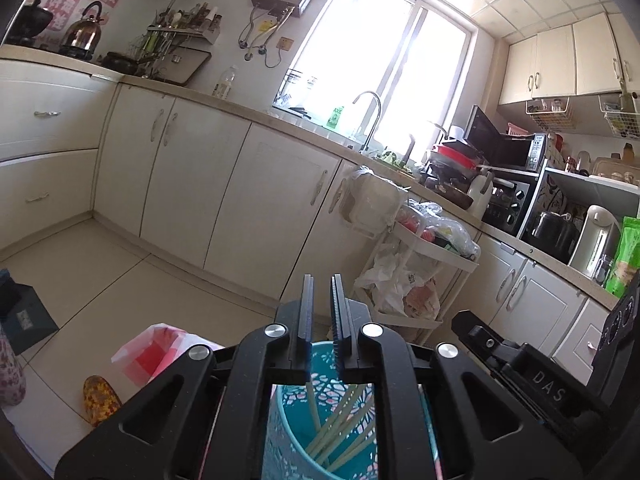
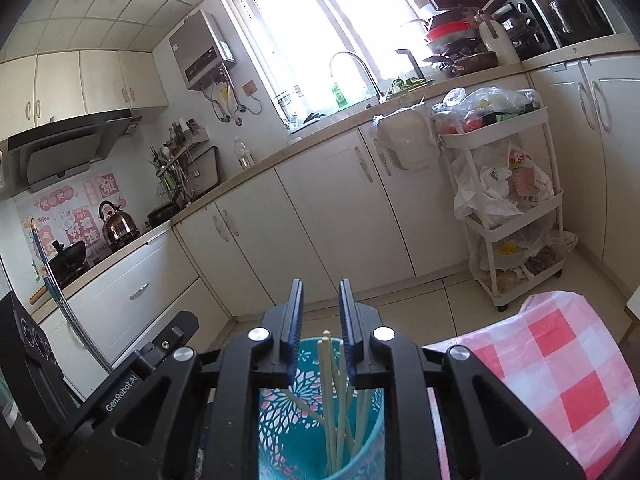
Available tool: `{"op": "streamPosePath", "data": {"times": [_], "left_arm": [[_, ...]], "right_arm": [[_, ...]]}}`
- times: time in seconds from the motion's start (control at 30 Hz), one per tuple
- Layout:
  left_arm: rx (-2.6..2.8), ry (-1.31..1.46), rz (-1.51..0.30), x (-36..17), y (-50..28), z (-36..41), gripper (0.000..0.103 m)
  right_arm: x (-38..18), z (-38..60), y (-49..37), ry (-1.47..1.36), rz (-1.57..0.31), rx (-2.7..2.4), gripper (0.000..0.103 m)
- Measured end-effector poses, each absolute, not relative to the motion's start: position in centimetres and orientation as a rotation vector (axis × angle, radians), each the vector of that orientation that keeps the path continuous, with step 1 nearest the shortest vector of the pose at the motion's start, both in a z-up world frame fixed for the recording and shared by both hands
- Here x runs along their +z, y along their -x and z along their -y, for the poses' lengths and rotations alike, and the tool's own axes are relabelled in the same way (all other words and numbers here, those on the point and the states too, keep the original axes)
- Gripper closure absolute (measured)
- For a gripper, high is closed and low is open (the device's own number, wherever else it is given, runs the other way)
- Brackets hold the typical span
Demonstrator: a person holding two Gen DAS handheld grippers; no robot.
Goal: Organize utensils
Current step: 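Open both tools to drop the sticks into the teal basket, then lower both tools back toward the last sticks on the table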
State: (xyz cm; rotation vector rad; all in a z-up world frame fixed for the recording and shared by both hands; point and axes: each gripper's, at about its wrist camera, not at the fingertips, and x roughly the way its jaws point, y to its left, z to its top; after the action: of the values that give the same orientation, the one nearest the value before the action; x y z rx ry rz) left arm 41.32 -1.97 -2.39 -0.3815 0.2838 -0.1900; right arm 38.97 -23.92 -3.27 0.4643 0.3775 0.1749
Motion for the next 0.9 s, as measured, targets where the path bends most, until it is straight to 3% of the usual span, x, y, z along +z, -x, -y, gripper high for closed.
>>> {"op": "streamPosePath", "data": {"times": [0.03,0.07,0.1,0.2,0.3,0.9], "left_arm": [[-0.186,0.366,-0.295,-2.3,-40.5,2.0,0.079],[-0.177,0.346,-0.306,-2.3,-39.5,2.2,0.064],[-0.169,0.331,-0.308,-2.2,-38.6,2.2,0.055],[-0.159,0.264,-0.333,-2.3,-35.6,2.6,0.044],[-0.144,0.21,-0.368,-2.7,-32.9,2.9,0.036],[-0.108,0.148,-0.45,-2.9,-25.3,2.0,0.027]], "right_arm": [[-3.2,24.1,-38.2,-0.467,-0.384,0.175,0.08],[-3.2,24.2,-37.2,-0.469,-0.39,0.174,0.079],[-3.2,24.3,-36.2,-0.466,-0.397,0.175,0.077],[-3.3,24.4,-33.4,-0.449,-0.423,0.178,0.07],[-3.9,24.3,-30.6,-0.43,-0.455,0.178,0.069],[-5.8,23.9,-22.6,-0.437,-0.559,0.161,0.065]]}}
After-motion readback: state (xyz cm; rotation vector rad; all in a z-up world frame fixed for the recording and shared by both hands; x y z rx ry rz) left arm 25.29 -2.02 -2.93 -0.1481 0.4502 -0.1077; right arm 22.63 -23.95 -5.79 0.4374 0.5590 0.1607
